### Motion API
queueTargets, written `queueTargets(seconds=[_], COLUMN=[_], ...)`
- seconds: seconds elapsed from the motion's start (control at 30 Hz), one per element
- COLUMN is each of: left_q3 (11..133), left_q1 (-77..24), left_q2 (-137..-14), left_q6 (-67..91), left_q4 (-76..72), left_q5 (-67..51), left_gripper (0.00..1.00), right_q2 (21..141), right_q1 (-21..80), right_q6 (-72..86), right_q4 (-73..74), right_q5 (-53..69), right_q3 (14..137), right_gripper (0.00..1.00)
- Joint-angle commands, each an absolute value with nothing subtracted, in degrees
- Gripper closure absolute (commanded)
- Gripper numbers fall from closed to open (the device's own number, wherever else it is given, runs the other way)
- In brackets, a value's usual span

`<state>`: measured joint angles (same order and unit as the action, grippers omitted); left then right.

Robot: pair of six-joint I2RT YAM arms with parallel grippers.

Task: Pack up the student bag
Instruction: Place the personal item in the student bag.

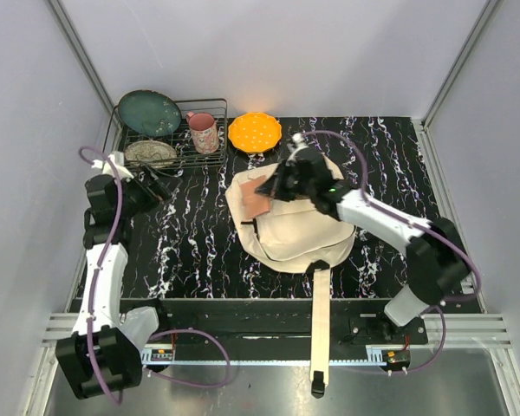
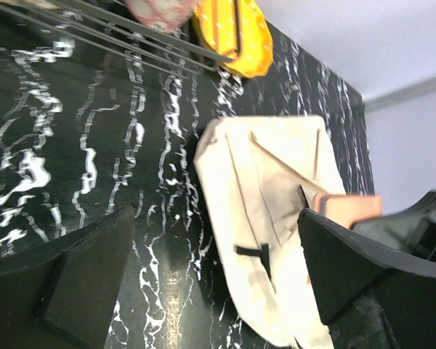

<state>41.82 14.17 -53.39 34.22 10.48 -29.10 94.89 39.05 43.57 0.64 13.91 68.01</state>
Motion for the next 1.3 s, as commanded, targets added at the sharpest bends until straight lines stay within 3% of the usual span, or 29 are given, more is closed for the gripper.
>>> queueTargets(seconds=[0.0, 0.2, 0.6, 0.9, 1.27], left_q3=[48.93, 59.3, 94.54, 101.25, 101.6], left_q1=[4.36, -12.72, -30.83, -37.78, -41.74], left_q2=[-56.68, -68.8, -101.5, -110.65, -112.94], left_q6=[25.87, 20.13, -1.64, -19.58, -24.34], left_q4=[10.19, 11.86, 28.65, 30.06, 28.21], left_q5=[-27.89, -21.0, -14.24, -10.11, -8.88], left_gripper=[0.01, 0.01, 0.01, 0.01, 0.02], right_q2=[83.16, 74.19, 67.68, 61.09, 59.68], right_q1=[32.1, 23.21, 14.94, 10.55, 10.02], right_q6=[42.1, 41.75, 44.38, 43.6, 43.33], right_q4=[4.65, 13.26, 22.4, 26.01, 26.72], right_q5=[10.2, 2.29, -2.46, -2.29, -1.41], right_q3=[62.24, 59.24, 53.53, 50.19, 49.66], right_gripper=[1.0, 1.0, 1.0, 1.0, 1.0])
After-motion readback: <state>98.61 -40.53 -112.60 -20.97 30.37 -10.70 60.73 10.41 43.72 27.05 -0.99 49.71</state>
